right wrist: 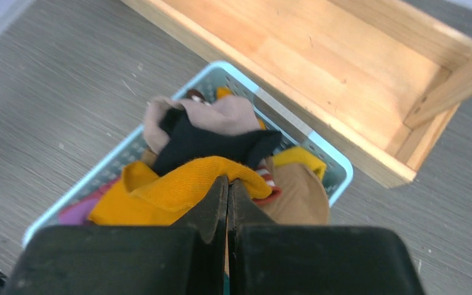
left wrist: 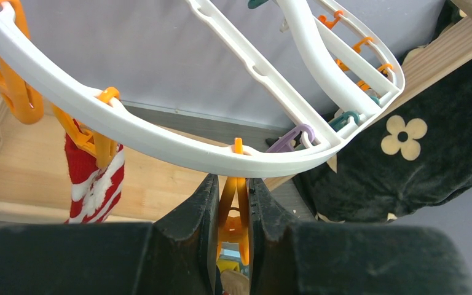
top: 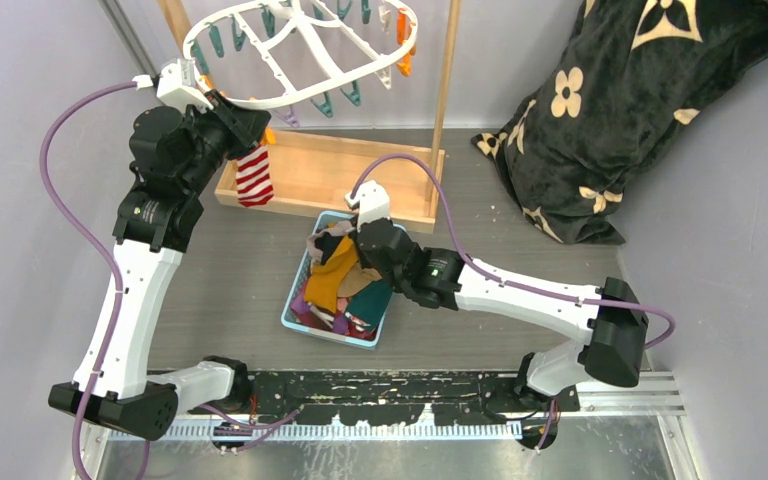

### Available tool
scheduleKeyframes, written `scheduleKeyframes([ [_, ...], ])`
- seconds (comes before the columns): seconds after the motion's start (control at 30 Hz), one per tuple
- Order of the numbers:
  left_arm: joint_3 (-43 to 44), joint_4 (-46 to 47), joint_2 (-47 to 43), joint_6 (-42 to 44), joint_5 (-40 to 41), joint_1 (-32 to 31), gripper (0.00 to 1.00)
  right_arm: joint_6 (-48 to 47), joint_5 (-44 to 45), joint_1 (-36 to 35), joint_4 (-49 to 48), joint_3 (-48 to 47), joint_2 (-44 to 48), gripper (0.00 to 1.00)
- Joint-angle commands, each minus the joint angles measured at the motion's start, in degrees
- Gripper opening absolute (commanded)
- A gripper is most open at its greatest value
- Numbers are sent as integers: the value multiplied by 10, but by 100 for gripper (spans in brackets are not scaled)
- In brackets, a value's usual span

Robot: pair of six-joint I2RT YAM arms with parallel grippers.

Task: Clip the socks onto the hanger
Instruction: Adjust the sock in the bin.

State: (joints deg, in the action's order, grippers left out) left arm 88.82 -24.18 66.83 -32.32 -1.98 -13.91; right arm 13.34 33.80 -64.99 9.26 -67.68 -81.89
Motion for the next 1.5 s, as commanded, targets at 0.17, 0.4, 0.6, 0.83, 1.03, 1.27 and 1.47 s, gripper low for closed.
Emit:
scheduleKeyframes([
  [0.17, 6, 18, -18, 5, -6, -2, 9, 24, -15, 57, 27, 29, 24, 1],
  [0.4, 9, 18, -17, 9, -4, -2, 9, -1, -93, 73, 58, -4, 3, 43],
  [0.6, 6, 18, -17, 9, -6, -2, 9, -87, -150, 71, 31, 20, 45, 63],
  [0.83, 9, 18, -16, 9, -7, -2, 9, -355, -264, 0, 47, 58, 90, 75],
  [1.03, 9, 17, -16, 10, -5, -2, 9, -477, -271, -29, 120, 28, 16, 78],
  [1.27, 11, 16, -13, 10, -6, -2, 9, -530, -257, -38, 80, 13, -52, 76],
  [1.47, 14, 15, -12, 10, -6, -2, 9, -597, -227, -73, 1, 39, -92, 75],
])
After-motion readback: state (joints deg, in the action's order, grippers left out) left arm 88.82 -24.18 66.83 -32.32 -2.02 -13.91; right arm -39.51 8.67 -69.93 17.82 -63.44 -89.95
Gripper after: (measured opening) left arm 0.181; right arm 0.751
